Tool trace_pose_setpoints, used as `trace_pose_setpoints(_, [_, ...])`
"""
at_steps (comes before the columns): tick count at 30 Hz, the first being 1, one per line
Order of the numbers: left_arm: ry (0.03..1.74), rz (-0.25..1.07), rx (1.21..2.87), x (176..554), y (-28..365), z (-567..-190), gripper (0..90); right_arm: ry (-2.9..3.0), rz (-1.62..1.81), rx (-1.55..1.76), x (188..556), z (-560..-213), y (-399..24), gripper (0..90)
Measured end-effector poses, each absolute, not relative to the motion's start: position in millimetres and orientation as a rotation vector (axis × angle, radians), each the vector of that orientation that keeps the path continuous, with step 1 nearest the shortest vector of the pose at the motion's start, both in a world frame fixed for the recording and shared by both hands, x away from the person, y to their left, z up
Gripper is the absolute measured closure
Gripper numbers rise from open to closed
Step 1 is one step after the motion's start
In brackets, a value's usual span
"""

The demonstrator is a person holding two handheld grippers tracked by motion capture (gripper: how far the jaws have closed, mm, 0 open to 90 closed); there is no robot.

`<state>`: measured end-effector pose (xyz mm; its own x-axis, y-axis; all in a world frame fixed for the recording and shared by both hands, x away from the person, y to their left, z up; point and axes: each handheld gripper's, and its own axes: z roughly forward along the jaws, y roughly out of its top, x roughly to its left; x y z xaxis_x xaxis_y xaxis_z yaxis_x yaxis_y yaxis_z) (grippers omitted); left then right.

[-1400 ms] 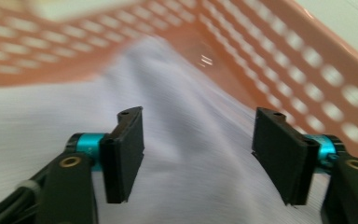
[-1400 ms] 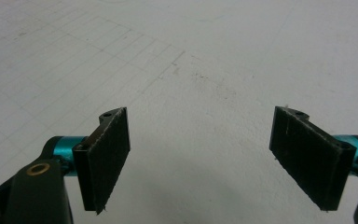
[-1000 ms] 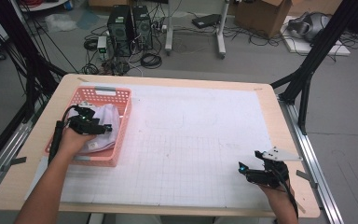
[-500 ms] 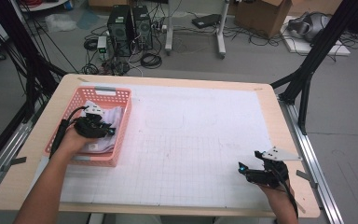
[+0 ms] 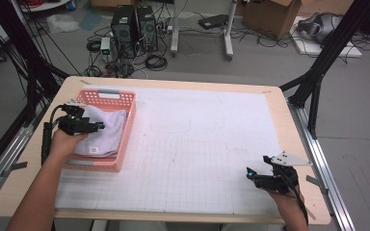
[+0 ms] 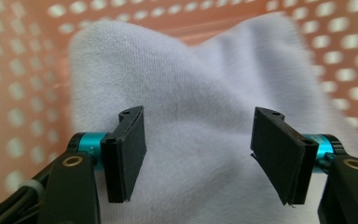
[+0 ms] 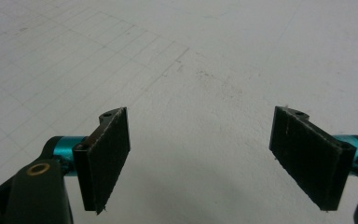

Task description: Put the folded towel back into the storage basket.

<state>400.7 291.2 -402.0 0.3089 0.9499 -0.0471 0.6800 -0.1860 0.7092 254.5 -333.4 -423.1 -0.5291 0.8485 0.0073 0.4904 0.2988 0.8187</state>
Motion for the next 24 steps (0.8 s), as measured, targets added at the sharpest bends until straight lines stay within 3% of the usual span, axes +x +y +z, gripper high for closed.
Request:
trace_pose_setpoints(9, [1.544,0.578,1.914,407.0,291.7,-411.1,34.9,2.145,1.116,1.201,254.3,-424.3,-334.9,19.2])
trace_pose_setpoints(21, [1.187,0.624,1.623,376.0,293.3,-375.2,26.0,2.114,1.157,1.206,253.5,-421.2,-336.5,19.2])
trace_pose_setpoints(24, [1.139,0.557,1.526,367.5,293.7,-369.8,19.2,2.094,1.191,1.211,252.9,-419.6,-339.2,19.1])
